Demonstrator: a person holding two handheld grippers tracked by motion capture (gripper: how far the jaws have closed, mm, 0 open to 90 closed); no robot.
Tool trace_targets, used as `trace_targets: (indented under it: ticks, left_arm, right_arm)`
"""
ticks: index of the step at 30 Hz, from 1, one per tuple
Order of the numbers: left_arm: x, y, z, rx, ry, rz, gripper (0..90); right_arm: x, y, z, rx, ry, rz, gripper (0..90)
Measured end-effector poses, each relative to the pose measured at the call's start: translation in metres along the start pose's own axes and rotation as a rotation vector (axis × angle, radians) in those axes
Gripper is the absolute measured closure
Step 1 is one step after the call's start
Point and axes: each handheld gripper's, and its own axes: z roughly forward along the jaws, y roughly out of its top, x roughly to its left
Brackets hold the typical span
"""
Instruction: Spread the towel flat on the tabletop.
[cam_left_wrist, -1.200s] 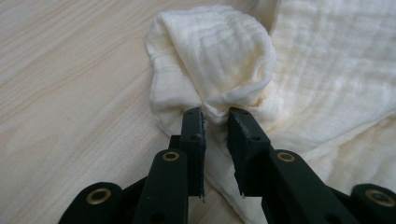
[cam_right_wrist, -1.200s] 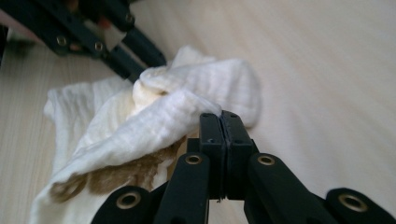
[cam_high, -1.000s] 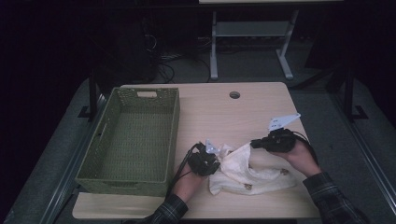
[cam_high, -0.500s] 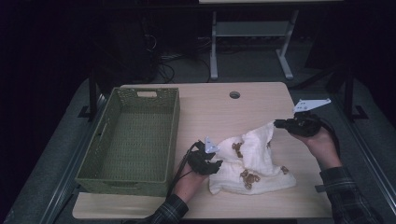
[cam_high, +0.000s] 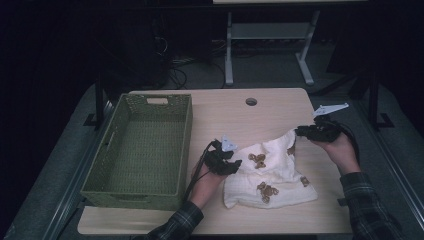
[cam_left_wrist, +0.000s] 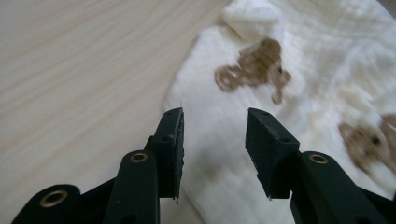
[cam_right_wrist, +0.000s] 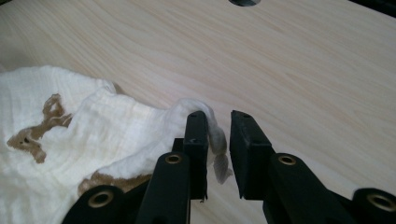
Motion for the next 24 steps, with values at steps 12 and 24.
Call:
trace_targets:
  ticks: [12,24]
  left_arm:
    - [0.022,0.030,0.055,0.015,-0.040,-0.038,55.1]
    - [0.023,0.035,0.073,0.051,-0.101,-0.018,87.6]
  right_arm:
    - [-0.016,-0.022,-0.013,0.005,-0.005,0.055,72.5]
    - [-0.003,-0.026,0.000,0.024,0.048,0.025,71.4]
